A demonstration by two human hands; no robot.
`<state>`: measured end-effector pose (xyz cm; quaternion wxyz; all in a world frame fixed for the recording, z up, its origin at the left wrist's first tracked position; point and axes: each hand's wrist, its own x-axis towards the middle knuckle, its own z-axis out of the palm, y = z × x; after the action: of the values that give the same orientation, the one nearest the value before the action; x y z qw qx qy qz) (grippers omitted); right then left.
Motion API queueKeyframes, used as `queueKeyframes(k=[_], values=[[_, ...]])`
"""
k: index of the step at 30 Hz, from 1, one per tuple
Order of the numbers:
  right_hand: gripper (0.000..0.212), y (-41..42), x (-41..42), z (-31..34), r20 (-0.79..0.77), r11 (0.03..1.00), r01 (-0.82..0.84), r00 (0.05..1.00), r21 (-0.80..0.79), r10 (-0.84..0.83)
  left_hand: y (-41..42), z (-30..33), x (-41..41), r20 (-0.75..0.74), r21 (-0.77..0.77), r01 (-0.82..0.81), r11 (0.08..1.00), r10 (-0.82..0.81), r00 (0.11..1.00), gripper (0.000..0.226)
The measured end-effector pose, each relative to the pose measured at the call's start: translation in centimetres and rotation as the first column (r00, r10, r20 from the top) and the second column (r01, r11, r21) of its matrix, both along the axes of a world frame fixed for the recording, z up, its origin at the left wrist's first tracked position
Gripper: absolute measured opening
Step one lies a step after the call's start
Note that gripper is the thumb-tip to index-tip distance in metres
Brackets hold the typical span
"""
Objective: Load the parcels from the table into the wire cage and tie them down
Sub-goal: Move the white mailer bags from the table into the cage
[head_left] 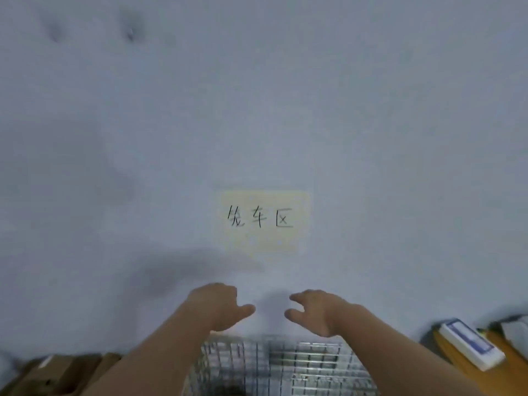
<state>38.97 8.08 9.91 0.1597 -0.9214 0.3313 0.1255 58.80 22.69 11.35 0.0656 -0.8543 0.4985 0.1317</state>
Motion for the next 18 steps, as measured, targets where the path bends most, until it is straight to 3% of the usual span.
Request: queueKeyframes(k=[4, 8, 18], values=[[0.076, 0.4, -5.1, 13.5, 0.129, 0.987, 0.087, 0.989, -0.136, -0.069, 0.5, 14.0, -3.9, 0.101, -0.171, 0.046, 0.984, -0.029, 0.994, 0.080], [0.072, 1.3, -9.3, 21.6, 0.242, 0.957, 0.175, 0.963, -0.233, -0.118, 0.4, 22.3, -8.0, 0.128, -0.300, 0.105, 0.948, -0.069, 0.989, 0.080], [0.072, 1.8, -18.4, 24.4, 0.219, 0.907, 0.305, 0.944, -0.291, -0.247, -4.3, 23.7, -16.1, 0.113, -0.279, 0.258, 0.925, -0.235, 0.965, 0.087]])
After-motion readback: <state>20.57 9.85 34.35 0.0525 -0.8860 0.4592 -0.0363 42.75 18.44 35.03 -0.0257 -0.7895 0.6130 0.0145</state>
